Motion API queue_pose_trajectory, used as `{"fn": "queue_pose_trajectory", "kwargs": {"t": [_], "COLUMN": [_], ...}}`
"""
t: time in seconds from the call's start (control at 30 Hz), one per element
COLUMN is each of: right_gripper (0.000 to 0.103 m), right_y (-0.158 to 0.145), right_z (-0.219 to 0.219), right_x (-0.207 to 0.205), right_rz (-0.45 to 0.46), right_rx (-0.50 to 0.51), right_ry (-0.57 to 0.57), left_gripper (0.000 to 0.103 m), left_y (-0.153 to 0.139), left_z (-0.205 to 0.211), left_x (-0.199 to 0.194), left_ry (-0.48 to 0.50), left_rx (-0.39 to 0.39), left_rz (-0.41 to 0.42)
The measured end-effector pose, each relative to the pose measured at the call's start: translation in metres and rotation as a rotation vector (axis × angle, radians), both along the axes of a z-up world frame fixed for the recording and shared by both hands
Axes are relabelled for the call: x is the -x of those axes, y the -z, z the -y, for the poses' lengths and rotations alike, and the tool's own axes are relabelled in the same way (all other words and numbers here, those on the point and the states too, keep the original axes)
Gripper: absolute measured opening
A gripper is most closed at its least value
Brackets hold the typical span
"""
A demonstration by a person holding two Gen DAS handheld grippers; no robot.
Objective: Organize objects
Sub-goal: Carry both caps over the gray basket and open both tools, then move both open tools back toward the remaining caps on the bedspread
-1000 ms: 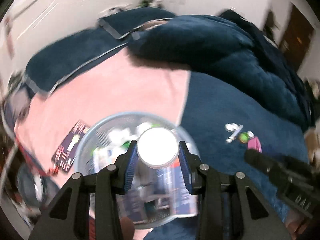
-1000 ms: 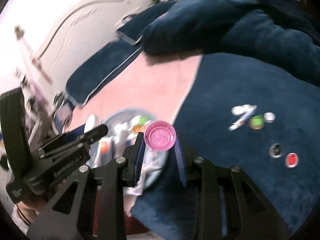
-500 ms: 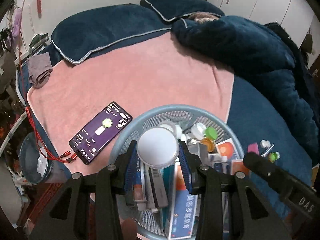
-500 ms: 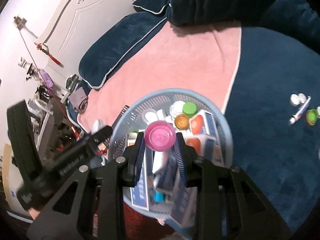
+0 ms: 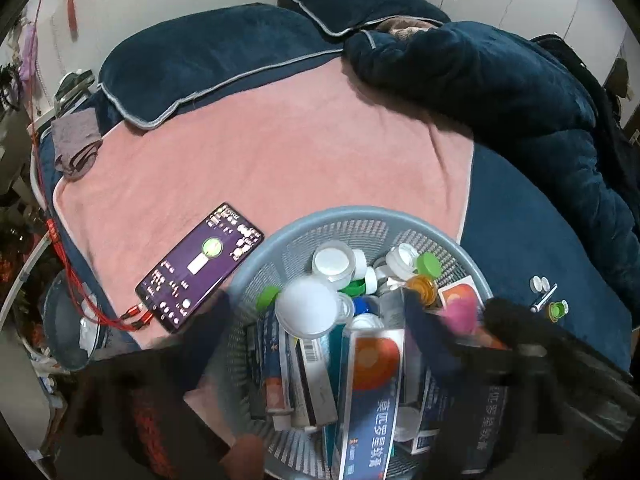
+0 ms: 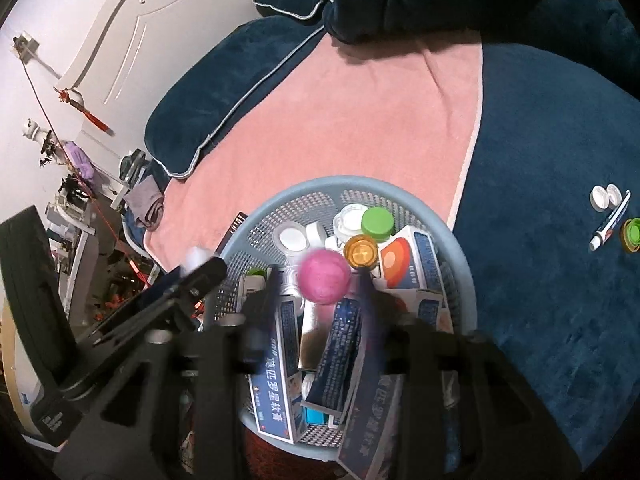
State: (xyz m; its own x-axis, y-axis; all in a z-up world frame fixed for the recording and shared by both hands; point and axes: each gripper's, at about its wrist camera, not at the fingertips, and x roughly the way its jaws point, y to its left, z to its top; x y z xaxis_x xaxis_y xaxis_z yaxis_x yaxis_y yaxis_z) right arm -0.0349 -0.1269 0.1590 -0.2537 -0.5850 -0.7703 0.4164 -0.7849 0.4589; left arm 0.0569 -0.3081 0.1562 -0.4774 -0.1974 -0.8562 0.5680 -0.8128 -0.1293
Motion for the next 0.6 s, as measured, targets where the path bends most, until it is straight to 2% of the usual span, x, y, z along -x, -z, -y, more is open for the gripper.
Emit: {"fn": "queue_pose_trajectory", "kwargs": {"t": [0.03, 0.1, 0.3, 0.37, 0.6], "right_gripper": [0.092, 0.098, 0.103, 0.103, 0.103], "right_y": [-0.002, -0.005, -0.008, -0.006, -0.011], "right_z": [-0.005, -0.011, -0.026, -0.03, -0.052], "right_x": [0.0, -0.001, -0.007, -0.009, -0.021], "right_rz": [-0.019, -0.033, -0.052, -0.028, -0.041], "right_rx": [0.007, 0.002, -0.095, -0.098, -0.087], "right_ry": [0.018, 0.029, 0.034, 0.014, 0.038], "left_gripper": [0.102, 0.102, 0.102, 0.102, 0.102], "left_y": [-0.002, -0.006, -0.014, -0.016, -0.023], "left_z": [0.0, -0.001, -0.016, -0.022, -0.043], "left_x": [-0.002, -0.007, -0.016, -0.018, -0.018], "left_ry": [0.0, -0.007, 0.01, 0.025, 0.066], "left_rx": [0.001, 0.021, 0.087, 0.098, 0.12], "left_rz": [-0.005, -0.001, 0.031, 0.038, 0.048]}}
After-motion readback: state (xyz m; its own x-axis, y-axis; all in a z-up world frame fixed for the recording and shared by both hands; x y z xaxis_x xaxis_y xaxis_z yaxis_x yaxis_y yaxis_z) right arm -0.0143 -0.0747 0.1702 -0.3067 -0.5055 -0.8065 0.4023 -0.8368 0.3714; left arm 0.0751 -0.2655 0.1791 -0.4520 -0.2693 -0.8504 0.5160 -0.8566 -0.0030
